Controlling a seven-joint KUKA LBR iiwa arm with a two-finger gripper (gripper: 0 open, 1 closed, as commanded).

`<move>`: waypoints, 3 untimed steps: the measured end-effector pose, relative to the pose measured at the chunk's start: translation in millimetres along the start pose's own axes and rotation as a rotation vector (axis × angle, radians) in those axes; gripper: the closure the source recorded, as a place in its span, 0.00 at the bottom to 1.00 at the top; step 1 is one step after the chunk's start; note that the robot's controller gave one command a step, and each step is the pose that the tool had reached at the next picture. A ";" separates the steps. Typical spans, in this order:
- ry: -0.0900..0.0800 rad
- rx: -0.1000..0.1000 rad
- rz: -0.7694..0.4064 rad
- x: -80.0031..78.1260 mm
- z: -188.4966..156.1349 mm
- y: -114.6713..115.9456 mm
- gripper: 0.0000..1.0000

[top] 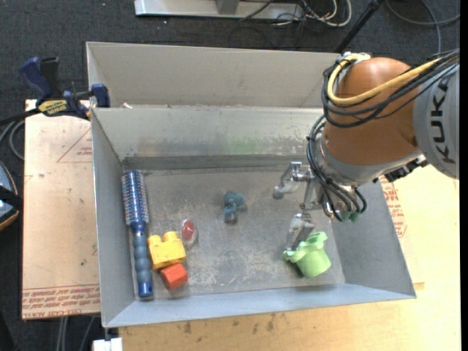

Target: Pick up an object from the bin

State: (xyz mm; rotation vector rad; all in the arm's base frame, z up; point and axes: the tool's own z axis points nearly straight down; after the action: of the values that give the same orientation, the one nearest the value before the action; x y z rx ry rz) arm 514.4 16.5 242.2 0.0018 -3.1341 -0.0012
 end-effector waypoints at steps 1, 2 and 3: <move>0.000 -0.001 -0.006 -6.9 113.8 38.2 0.00; -0.005 0.003 -0.189 16.1 128.9 -35.5 0.00; -0.009 0.003 -0.242 -5.5 148.7 -80.9 0.00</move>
Offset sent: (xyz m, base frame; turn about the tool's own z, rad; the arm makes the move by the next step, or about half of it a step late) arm 0.0076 0.0361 -0.1087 -0.0023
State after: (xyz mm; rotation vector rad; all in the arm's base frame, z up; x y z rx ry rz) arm 518.8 -64.3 93.4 0.3813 -3.1200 0.0023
